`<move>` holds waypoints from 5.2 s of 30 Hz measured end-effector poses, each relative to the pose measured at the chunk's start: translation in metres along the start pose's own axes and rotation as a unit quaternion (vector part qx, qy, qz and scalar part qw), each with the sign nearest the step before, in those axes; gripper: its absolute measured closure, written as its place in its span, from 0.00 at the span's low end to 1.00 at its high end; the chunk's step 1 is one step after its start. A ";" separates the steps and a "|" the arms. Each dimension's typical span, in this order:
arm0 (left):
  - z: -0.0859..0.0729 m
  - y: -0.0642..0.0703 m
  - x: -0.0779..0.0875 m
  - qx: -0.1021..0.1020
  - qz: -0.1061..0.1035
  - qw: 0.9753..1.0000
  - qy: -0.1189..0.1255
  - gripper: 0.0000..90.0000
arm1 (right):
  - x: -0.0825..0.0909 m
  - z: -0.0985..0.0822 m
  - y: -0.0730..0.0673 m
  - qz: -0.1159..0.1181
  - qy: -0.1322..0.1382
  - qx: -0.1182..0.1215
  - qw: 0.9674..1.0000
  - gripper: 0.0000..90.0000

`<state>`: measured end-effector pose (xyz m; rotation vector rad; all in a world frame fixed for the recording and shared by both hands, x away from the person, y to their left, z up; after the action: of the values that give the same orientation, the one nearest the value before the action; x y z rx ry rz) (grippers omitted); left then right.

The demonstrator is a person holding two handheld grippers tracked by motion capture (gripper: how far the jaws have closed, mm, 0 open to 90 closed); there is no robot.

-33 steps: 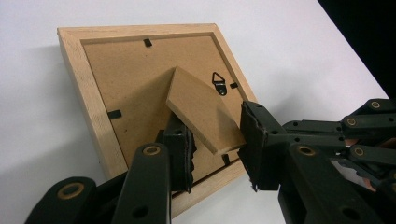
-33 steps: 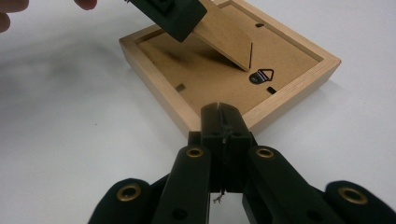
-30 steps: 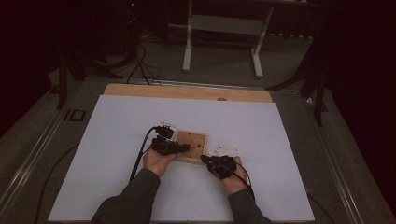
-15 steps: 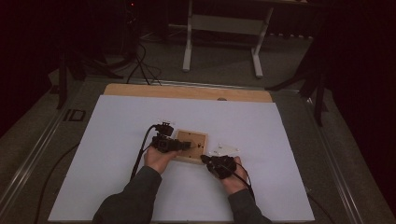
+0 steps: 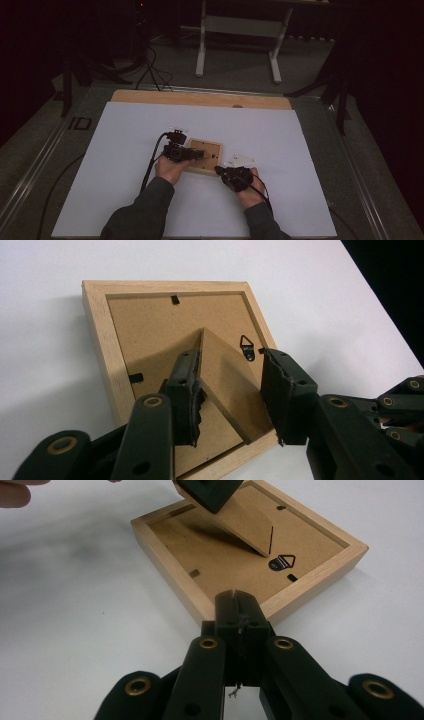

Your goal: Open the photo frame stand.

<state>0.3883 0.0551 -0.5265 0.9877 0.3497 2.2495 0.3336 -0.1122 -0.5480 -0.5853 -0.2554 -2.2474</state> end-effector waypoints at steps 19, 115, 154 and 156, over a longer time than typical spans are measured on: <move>0.000 0.006 0.005 -0.029 0.005 0.999 0.011 0.73 | -0.001 0.000 -0.002 0.007 0.001 0.007 1.000 0.96; -0.070 0.014 0.053 -0.164 -0.063 0.984 0.027 0.86 | 0.015 0.037 0.014 0.063 0.084 -0.036 0.994 0.46; -0.075 0.003 0.044 -0.150 -0.059 0.987 0.027 0.80 | 0.020 0.039 0.004 0.059 0.099 0.005 0.993 0.59; -0.076 0.003 0.045 -0.146 -0.062 0.987 0.026 0.78 | 0.020 0.039 0.003 0.063 0.099 0.004 0.993 0.58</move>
<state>0.3087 0.0830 -0.5516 0.7355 0.0943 2.1393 0.3365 -0.1134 -0.5044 -0.3591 -0.1242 -2.1612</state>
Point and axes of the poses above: each handheld gripper's, and its own axes: x roughly backward along the jaws, z roughly out of its top, y roughly to its right, the point moved 5 cm from there along -x, roughly forward along the jaws, and after that the axes turned 9 degrees about y, right-handed, at the moved point
